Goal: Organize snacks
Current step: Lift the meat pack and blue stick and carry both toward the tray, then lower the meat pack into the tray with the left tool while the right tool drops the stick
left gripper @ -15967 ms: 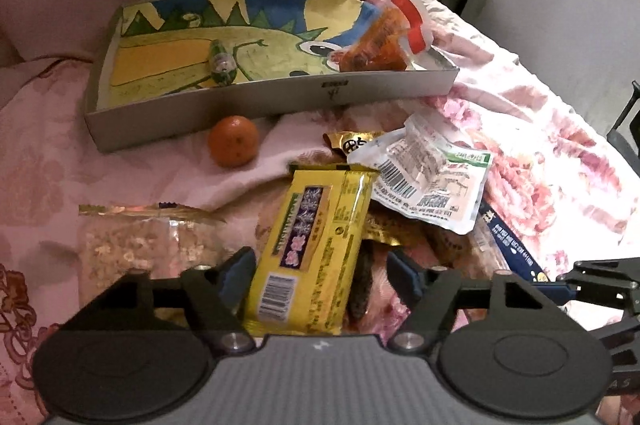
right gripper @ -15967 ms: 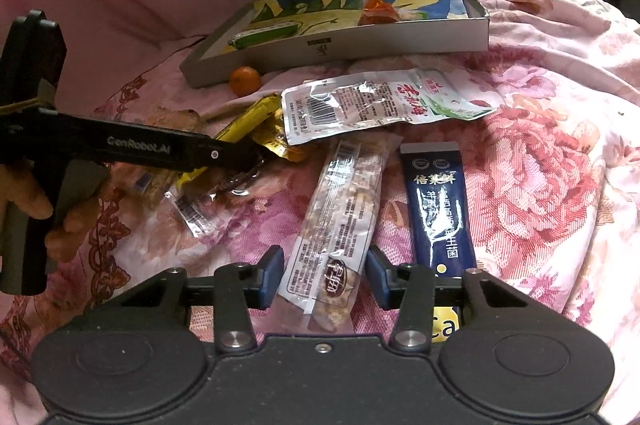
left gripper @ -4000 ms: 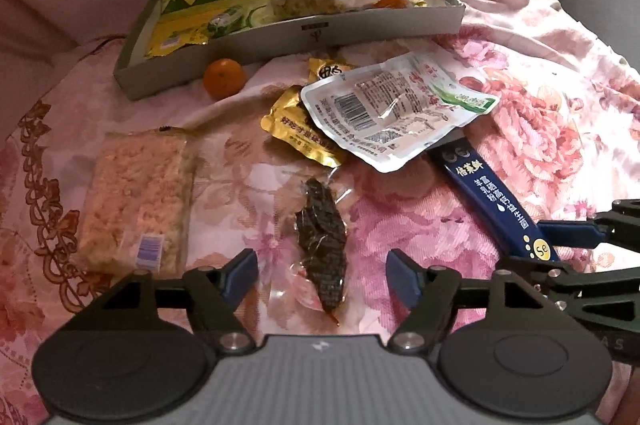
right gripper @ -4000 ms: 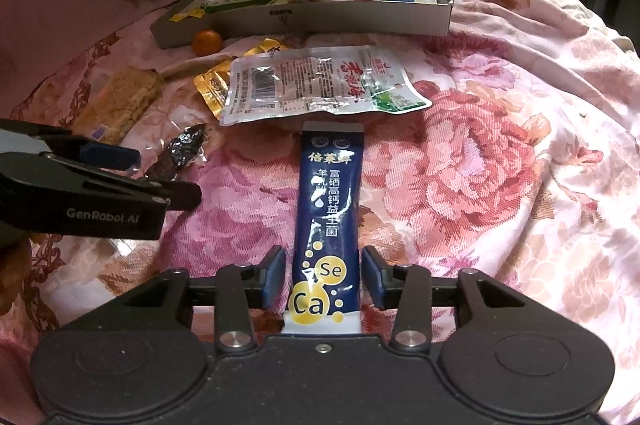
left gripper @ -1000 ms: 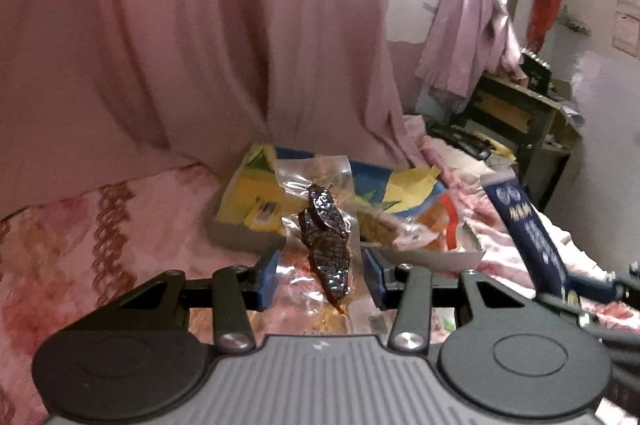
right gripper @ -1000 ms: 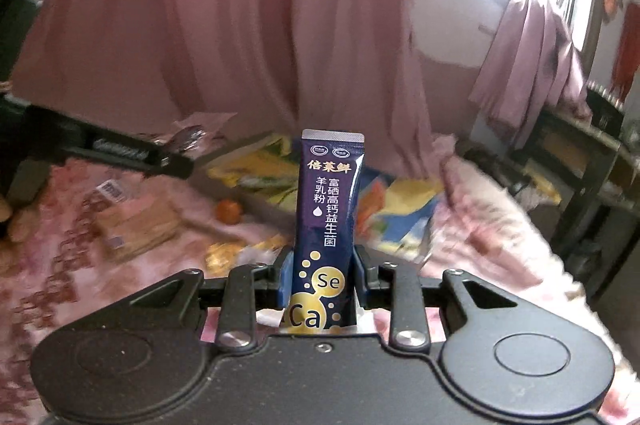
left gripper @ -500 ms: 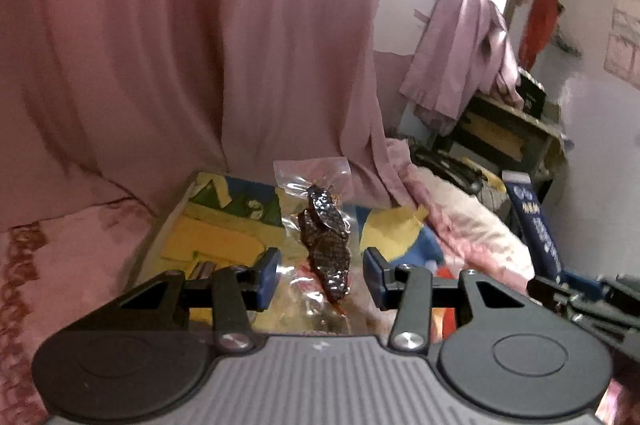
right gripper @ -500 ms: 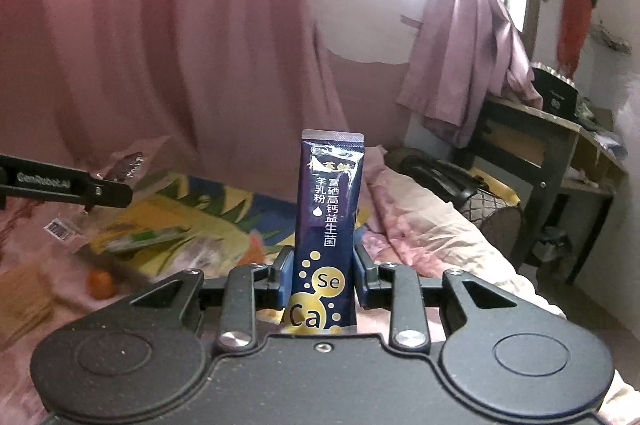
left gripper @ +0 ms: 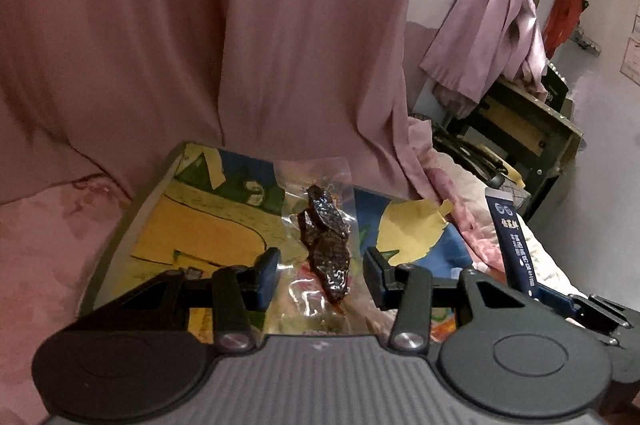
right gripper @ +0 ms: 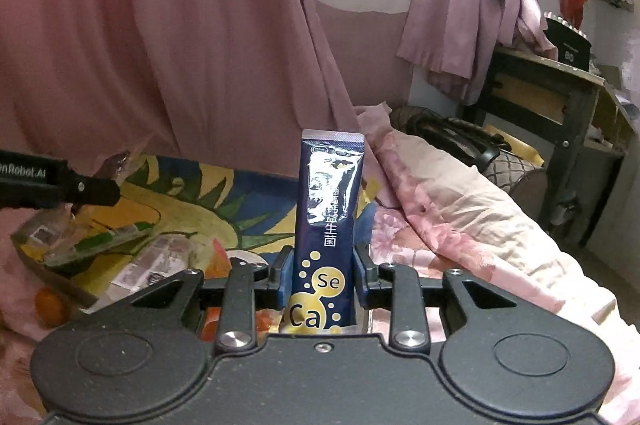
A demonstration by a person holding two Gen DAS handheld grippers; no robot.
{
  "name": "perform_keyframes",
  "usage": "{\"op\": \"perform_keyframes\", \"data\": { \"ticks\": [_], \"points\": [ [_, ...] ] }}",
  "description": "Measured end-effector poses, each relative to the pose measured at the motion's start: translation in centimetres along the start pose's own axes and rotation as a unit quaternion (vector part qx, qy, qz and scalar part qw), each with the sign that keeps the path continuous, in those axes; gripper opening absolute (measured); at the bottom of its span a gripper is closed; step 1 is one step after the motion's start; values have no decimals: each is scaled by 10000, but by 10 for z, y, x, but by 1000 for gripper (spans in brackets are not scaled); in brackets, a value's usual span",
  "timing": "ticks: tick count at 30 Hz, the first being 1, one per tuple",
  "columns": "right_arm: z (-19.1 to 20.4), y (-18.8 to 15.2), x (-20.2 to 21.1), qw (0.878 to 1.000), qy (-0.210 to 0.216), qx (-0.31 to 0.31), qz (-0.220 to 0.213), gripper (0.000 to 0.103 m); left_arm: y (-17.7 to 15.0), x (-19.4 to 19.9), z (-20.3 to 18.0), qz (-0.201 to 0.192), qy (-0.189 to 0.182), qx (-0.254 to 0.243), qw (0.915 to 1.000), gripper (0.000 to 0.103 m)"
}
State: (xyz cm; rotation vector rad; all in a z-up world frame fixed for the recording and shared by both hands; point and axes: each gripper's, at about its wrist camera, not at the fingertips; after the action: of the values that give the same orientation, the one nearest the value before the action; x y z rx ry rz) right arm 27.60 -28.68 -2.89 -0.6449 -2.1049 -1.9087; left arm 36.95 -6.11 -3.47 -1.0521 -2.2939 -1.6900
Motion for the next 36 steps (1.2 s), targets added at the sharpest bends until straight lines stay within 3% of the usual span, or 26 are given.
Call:
{"op": "perform_keyframes", "data": {
  "ticks": [9,25,31,36],
  "points": [
    [4,-2,-21,9996,-3,-129,257,32,-17,-21,-6,484,28,-256,9985,49],
    [-3,-15,-32,9962,105,-595,624,36,-19,-20,-6,498,43,-181,9986,49],
    [-1,-20,-33,9956,134,-549,749,37,-19,-20,-5,507,73,-150,9986,55],
    [1,-19,-28,9962,100,-521,696,52,-17,-17,-8,509,39,-171,9986,70]
  ]
}}
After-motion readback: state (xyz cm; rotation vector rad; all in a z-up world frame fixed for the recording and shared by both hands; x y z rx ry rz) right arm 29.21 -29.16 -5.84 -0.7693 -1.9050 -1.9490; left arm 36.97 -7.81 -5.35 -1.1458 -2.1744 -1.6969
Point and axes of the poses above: each gripper's, at about its wrist camera, not at the fingertips, and x roughly against the way its jaws point, z to its left, y to its top, and after that the axes turned 2 degrees about -z, right-handed
